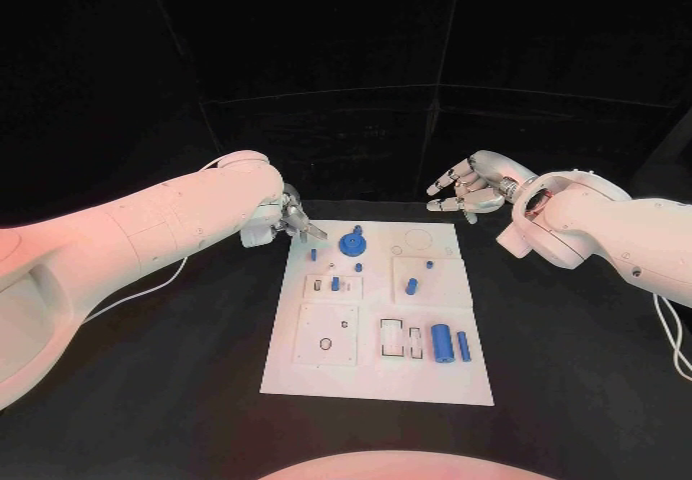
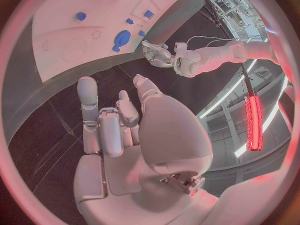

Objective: Assemble the parts on the task board

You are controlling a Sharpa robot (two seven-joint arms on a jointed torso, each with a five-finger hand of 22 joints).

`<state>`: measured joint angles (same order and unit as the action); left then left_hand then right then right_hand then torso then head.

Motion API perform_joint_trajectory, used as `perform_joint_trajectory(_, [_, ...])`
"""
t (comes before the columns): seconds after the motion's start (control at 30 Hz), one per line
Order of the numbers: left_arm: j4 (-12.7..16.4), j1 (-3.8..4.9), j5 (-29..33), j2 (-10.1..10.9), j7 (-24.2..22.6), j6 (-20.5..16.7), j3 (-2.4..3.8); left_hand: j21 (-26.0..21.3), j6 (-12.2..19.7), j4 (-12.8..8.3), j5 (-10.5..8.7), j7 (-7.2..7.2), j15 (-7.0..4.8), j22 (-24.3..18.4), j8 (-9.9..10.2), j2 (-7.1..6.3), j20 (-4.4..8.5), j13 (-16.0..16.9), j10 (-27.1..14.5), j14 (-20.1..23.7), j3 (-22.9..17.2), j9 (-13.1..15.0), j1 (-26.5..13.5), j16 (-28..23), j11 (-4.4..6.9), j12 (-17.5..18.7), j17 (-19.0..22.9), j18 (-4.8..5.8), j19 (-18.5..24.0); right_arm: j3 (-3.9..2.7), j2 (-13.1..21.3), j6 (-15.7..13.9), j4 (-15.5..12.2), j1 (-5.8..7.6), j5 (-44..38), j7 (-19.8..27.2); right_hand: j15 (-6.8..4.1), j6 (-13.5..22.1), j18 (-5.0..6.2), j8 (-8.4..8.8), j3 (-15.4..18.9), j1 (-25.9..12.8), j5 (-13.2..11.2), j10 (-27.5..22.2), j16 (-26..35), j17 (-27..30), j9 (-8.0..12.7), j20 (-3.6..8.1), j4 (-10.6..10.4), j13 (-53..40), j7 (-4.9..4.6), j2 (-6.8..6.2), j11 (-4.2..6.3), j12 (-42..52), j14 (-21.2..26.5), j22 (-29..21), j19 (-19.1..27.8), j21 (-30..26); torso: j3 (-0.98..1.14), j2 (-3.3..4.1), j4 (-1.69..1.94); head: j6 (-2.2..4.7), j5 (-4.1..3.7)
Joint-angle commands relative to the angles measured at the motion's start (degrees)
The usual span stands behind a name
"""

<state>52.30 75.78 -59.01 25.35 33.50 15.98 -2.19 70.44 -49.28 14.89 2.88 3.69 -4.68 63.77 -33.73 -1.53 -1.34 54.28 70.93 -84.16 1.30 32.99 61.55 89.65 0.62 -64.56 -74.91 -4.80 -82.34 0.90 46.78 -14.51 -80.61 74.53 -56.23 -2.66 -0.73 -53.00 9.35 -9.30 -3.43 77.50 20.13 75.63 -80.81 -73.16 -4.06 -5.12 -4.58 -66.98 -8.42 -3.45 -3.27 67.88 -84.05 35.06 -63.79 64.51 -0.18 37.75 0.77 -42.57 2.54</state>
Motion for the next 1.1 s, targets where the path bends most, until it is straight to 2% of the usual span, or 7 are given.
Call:
perform_joint_trajectory(0.03, [-1.17, -0.08, -3.12, -0.71, -2.02, 2.47, -0.09, 0.34, -0.41, 0.1, -0.2, -0.08, 0.27, 0.1, 0.08, 0.46, -0.27, 0.14, 0.55, -5.81, 0.5, -0.1, 0.21, 0.3, 0.02, -0.27, -15.0, -0.44, -0.25, -0.04, -0.08, 0.2, 0.0, 0.11, -0.1, 0.62, -0.28, 0.53, 0.32, -0.23, -0.03, -0.07, 0.06, -0.35, 0.35, 0.0, 0.09, -0.06, -0.36, 0.05, -0.07, 0.4, -0.07, -0.24, -2.45, -0.01, 0.31, -0.26, 0.04, 0.01, -0.05, -0.1, 0.04])
perform_joint_trajectory(0.17, [-2.18, -0.34, -3.7, -1.36, -2.5, 3.43, -0.16, 0.43, -0.64, 0.27, -0.2, -0.15, 0.23, 0.24, 0.03, 0.66, -0.25, 0.19, 0.6, -5.84, 0.81, -0.19, 0.31, 0.35, 0.07, -0.35, -15.09, -0.42, -0.32, -0.04, -0.11, 0.2, 0.02, 0.11, -0.1, 0.61, -0.28, 0.55, 0.32, -0.23, -0.06, -0.02, 0.09, -0.34, 0.34, -0.02, 0.09, -0.06, -0.36, 0.04, -0.07, 0.44, -0.06, -0.23, -2.45, 0.01, 0.29, -0.25, -0.02, 0.01, 0.04, -0.17, -0.22])
perform_joint_trajectory(0.27, [-2.56, -0.48, -3.86, -1.62, -2.89, 4.31, -0.18, 0.51, -0.86, 0.35, -0.19, -0.21, 0.19, 0.36, -0.01, 1.02, -0.21, 0.23, 0.65, -5.84, 0.97, -0.27, 0.59, 0.35, 0.12, -0.41, -15.09, -0.41, -0.36, -0.04, -0.16, 0.19, 0.05, 0.11, -0.1, 0.63, -0.28, 0.55, 0.32, -0.23, -0.06, -0.02, 0.09, -0.34, 0.34, -0.02, 0.09, -0.06, -0.36, 0.04, -0.07, 0.44, -0.06, -0.23, -2.45, 0.01, 0.29, -0.25, 0.02, -0.05, 0.14, -0.27, -0.27])
perform_joint_trajectory(0.53, [-3.26, -0.71, -3.99, -2.08, -3.31, 5.93, -0.21, 0.62, -1.24, 0.08, -0.17, -0.3, 0.11, 0.57, 0.04, 2.06, -0.15, 0.22, 0.69, -5.84, 1.06, -0.61, 1.98, 0.35, 0.21, -0.46, -15.09, -0.37, -0.43, -0.04, -0.3, 0.15, 0.15, 0.11, -0.11, 0.66, -0.29, 0.57, 0.33, -0.24, -0.11, 0.05, 0.14, -0.36, 0.35, -0.01, 0.09, -0.06, -0.36, 0.08, -0.07, 0.48, -0.06, -0.25, -2.46, -0.08, 0.32, -0.3, 0.01, -0.07, 0.1, -0.47, -0.14])
perform_joint_trajectory(1.1, [-4.04, -1.02, -3.97, -2.73, -4.98, 5.61, -0.22, 0.88, -1.66, -0.61, -0.17, -0.33, 0.1, 1.02, 0.25, 3.2, -0.13, 0.34, 0.85, -5.84, 1.13, -1.19, 3.94, 0.35, 0.23, -0.65, -15.09, -0.29, -0.56, -0.04, -0.48, 0.11, 0.23, 0.11, -0.11, 0.73, -0.29, 0.62, 0.35, -0.24, -0.15, 0.13, 0.2, -0.4, 0.37, 0.01, 0.1, -0.06, -0.36, 0.13, -0.08, 0.52, -0.06, -0.3, -2.45, -0.17, 0.35, -0.35, 0.05, -0.1, 0.09, -0.68, -0.4])
